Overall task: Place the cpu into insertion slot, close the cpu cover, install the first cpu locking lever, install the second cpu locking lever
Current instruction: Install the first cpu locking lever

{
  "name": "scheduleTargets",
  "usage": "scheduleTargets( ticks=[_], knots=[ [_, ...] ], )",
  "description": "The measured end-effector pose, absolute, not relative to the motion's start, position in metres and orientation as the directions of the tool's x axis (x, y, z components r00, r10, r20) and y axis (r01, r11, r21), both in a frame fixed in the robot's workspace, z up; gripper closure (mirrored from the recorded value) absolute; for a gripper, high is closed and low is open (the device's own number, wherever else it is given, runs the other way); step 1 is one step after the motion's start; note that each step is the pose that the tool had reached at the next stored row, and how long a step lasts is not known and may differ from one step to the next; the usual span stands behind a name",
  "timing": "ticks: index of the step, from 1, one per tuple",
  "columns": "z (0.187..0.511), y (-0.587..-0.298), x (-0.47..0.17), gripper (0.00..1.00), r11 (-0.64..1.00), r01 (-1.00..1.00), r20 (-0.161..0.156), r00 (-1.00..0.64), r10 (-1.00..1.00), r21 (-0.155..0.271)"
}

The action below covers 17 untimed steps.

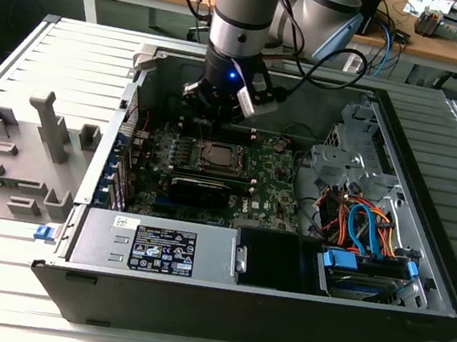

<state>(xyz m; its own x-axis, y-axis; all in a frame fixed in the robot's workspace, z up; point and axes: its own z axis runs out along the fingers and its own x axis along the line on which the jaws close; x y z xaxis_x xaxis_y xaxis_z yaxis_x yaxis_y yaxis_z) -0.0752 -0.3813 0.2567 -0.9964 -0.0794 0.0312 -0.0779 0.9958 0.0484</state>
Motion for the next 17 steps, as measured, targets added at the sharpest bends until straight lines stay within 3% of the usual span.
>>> scheduleTargets(
  ticks=[17],
  knots=[
    [0.2567, -0.3813, -0.0807, 0.89, 0.996, -0.078, 0.031, -0.996, -0.079, 0.048]
  ],
)
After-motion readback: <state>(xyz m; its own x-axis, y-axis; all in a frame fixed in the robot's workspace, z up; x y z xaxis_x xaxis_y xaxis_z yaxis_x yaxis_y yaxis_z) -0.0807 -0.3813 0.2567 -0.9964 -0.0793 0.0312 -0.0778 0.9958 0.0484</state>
